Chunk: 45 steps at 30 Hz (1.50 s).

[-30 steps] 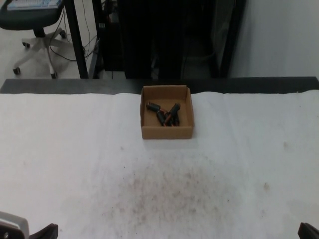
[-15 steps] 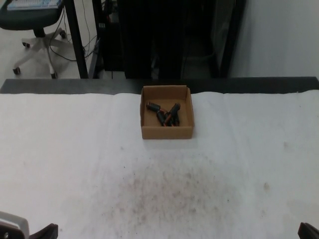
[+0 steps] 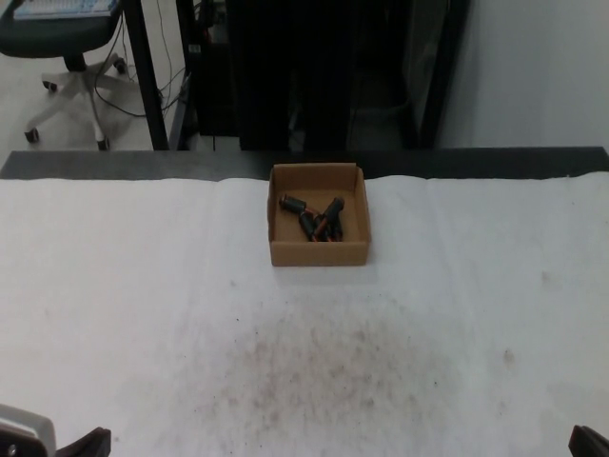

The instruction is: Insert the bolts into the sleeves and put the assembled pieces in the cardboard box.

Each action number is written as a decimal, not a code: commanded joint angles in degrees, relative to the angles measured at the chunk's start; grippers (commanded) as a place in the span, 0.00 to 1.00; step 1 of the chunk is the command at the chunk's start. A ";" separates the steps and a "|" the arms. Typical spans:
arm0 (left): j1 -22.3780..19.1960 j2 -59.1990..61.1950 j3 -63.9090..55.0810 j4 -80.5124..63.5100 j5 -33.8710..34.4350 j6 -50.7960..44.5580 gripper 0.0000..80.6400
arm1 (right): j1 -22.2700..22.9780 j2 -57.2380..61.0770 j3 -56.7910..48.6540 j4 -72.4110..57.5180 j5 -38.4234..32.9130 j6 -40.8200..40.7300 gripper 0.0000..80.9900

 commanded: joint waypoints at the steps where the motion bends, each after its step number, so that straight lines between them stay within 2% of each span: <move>1: 0.09 -0.06 -0.57 -0.55 -0.07 0.24 0.00 | -0.02 0.16 -0.10 -0.56 0.06 0.11 0.01; 10: 0.09 -1.09 -0.57 -0.69 -0.07 0.24 0.00 | -0.02 0.16 0.61 -0.05 0.02 0.13 0.01; 17: 0.09 -9.01 -0.57 -0.69 -0.07 0.24 0.00 | -0.02 0.16 0.65 -3.99 0.02 0.13 0.01; 21: 0.09 -9.01 -0.57 -1.11 -0.07 0.24 0.00 | -0.02 0.16 0.65 -6.42 0.02 0.13 0.01; 35: 0.09 -9.01 -0.57 -0.28 -0.07 0.24 0.00 | -0.02 0.16 0.65 -2.15 0.02 0.13 0.01; 41: 0.09 -9.01 -0.57 -0.28 -0.07 0.24 0.00 | -0.02 0.16 0.65 -6.39 0.02 -0.17 0.01; 45: 0.09 -9.01 -0.57 -0.28 -0.07 0.24 0.00 | -0.02 0.16 0.65 -7.27 1.31 -14.20 0.01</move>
